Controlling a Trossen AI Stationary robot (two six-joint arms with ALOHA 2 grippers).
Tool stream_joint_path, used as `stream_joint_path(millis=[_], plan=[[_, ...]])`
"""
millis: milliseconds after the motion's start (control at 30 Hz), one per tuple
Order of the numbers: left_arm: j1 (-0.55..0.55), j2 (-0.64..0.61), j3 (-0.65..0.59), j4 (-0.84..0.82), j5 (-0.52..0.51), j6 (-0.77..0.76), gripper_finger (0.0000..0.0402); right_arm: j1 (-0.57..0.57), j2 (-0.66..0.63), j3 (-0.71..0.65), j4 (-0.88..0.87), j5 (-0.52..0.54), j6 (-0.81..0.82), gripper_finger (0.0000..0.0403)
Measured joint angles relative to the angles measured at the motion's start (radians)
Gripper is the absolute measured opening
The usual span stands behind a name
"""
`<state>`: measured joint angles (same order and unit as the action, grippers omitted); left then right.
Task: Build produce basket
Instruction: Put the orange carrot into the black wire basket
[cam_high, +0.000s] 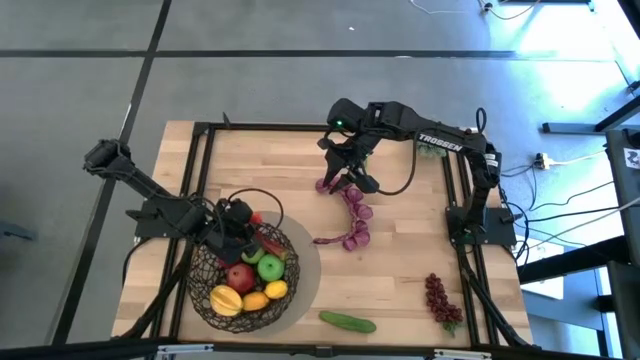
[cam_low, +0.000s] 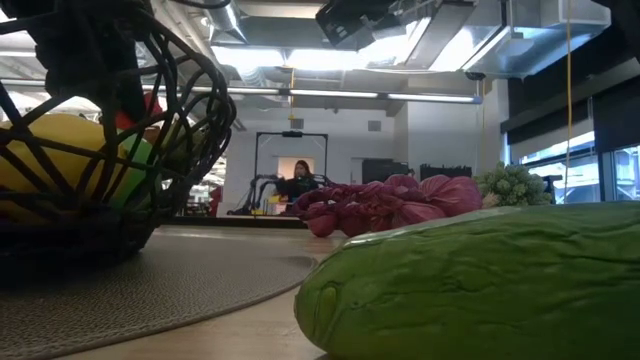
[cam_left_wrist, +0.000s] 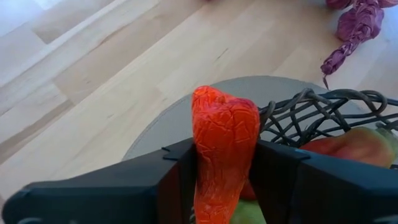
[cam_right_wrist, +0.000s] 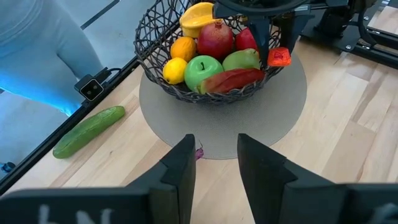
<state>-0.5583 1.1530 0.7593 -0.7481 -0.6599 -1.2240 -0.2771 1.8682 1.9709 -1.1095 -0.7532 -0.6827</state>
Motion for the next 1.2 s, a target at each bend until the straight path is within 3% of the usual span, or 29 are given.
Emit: stream_joint_path(millis=[500,700,900,1200], plan=[[0.0,0.001,0.03,-0.001,0.055,0.006,0.0127,0.0,0.0,-0.001,0.0,0.0,0.0,0.0113],[0.0,0.002,0.075,0.001,0.058,0.113,0.0126,0.0,0.0,-0.001,0.0,0.0,0.0,0.0113],[-0.002,0.002,0.088,0.002,0.118,0.129,0.0126,0.0,0.0,-0.001,0.0,0.0,0.0,0.0113],[-0.001,0.002,0.088,0.001,0.121,0.204,0.0126,0.0,0.0,-0.001,0.002,0.0,-0.001,0.0113]])
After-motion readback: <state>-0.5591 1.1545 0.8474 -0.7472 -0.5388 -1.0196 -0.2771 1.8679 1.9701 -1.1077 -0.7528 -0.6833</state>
